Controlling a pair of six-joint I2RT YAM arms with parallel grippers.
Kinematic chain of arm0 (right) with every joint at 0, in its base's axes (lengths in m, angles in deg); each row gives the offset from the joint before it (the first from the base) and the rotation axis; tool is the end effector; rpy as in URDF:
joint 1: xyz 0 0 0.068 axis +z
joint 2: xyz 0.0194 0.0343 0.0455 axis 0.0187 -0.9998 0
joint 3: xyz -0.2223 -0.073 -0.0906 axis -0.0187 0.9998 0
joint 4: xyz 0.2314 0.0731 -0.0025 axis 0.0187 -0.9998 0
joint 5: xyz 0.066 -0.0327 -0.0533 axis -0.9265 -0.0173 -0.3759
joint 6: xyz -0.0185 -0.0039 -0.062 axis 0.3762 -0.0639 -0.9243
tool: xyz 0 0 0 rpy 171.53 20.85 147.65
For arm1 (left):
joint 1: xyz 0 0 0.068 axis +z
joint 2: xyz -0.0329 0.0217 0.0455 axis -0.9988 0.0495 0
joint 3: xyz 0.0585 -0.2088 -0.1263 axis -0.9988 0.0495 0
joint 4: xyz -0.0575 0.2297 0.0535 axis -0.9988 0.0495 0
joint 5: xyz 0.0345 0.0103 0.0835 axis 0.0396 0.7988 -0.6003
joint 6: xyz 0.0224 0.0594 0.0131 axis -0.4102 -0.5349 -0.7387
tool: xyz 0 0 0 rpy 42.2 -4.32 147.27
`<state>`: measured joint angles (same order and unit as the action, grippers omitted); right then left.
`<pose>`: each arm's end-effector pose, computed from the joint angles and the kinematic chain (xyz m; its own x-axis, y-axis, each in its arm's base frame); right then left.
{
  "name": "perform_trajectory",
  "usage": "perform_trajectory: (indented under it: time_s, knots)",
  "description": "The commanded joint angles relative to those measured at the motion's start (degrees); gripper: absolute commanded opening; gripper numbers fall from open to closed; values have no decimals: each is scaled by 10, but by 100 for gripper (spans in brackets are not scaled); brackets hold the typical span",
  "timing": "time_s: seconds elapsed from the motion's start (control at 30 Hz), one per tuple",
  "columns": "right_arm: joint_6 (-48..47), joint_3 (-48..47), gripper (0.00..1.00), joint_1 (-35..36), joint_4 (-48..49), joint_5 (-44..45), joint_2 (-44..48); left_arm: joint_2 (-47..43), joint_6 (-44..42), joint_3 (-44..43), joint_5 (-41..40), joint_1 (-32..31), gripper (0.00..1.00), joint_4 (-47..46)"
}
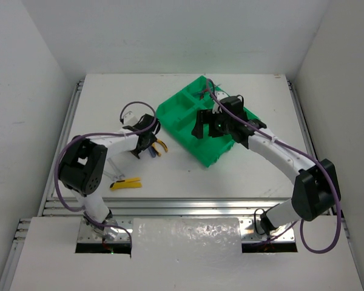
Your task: Sort the tools into containers
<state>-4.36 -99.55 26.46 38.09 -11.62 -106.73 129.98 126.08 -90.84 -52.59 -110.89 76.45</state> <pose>0.2872 0.1572 0.2475 -0.7246 0.1247 -0.6778 -0.2526 0.8670 0.4295 0.3026 -0.1053 0.1462 -0.5598 -0.5443 -0.6248 -0.6038 0.7843 -0.1423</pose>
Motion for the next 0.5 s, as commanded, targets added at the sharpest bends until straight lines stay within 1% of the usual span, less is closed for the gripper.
perform_trajectory:
  time_s: [0.0, 0.03, 0.17, 0.23, 0.4, 0.43, 0.47]
  knots:
    - [-10, -27, 99, 7, 8, -2, -6, 25, -20, -20, 24, 7, 53, -41]
    - [-10, -28, 99, 7, 8, -2, -6, 32, -20, -26, 30, 8, 49, -40]
    - [-12, -28, 99, 10, 8, -4, -14, 61, -5, -41, 24, 10, 41, -19]
    - [-14, -28, 99, 11, 7, -4, -16, 64, 5, -34, 17, 11, 34, -17]
    - [-15, -28, 99, 11, 10, -16, -21, 78, -5, -23, 38, 18, 31, -36]
    - [-14, -28, 99, 12, 12, -16, -22, 81, -10, -22, 46, 18, 26, -39]
    - [-14, -26, 99, 12, 18, -35, -22, 82, -12, -21, 52, 18, 20, -41]
